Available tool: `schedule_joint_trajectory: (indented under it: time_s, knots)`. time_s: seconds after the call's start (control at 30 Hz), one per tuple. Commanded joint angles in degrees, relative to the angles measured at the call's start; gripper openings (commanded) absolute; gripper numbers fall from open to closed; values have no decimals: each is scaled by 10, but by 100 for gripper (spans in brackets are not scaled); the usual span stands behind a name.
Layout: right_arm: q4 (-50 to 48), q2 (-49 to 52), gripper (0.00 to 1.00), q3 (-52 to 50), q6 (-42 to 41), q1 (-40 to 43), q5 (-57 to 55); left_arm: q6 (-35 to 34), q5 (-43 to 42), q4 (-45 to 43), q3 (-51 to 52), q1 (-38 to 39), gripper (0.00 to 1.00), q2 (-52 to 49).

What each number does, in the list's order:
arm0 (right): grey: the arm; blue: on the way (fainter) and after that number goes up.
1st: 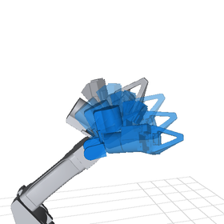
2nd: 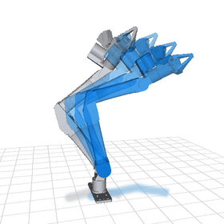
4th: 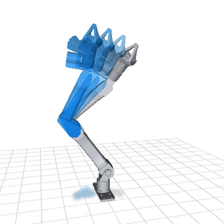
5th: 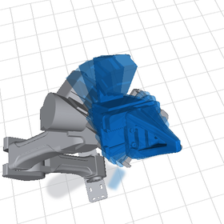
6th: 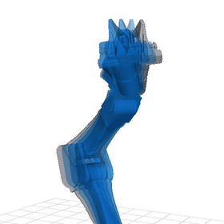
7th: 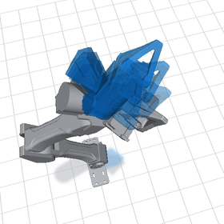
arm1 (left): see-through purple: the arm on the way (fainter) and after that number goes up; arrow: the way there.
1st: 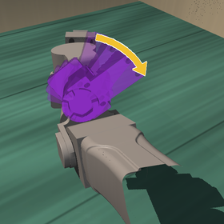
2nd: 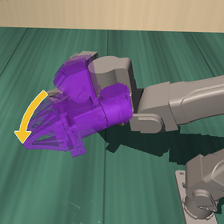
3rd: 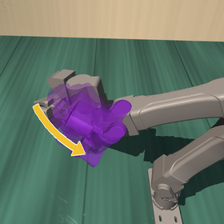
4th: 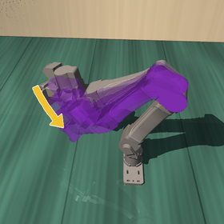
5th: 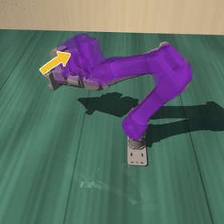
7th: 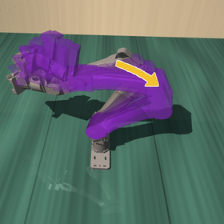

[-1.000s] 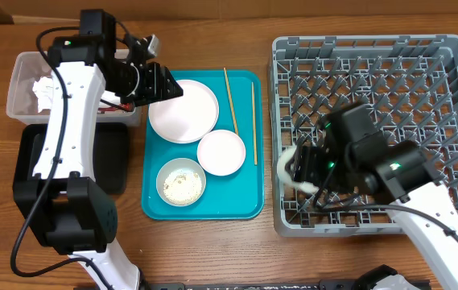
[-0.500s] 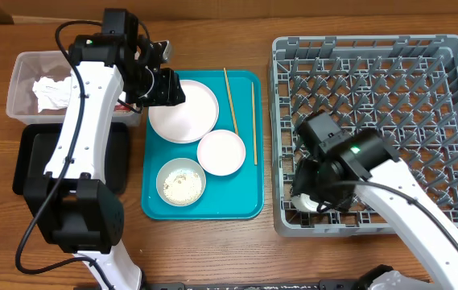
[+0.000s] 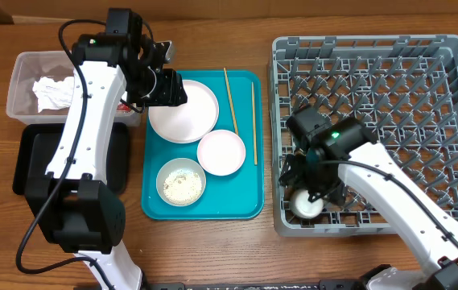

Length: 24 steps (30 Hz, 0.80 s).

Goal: Sort waste into correct bins and load items into the dishwasher
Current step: 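Lower the cup into the dish rack's front corner and release right gripper, then grasp the rice-filled bowl with the left gripper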

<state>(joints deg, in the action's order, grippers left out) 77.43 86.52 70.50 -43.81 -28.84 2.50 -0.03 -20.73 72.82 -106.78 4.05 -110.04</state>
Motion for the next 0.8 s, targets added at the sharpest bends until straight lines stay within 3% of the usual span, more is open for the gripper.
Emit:
schedule_joint_trajectory:
  time_s: [0.0,0.1,0.33,0.4,0.63,0.77]
  knots:
    - [-4,-6,89,82,46,10,-10,-4,4,34,-62,5,52,7]
    - [-6,-6,89,139,80,20,-13,-7,19,87,-105,18,48,8]
    - [-6,-6,89,214,129,78,-18,-95,225,230,-139,114,47,34]
    - [-5,-6,90,214,129,90,-18,-101,227,240,-132,139,44,42]
    - [-4,-6,89,214,143,109,-18,-134,243,229,18,230,45,113]
    - [-2,-6,89,214,158,109,-18,-132,202,116,179,255,50,171]
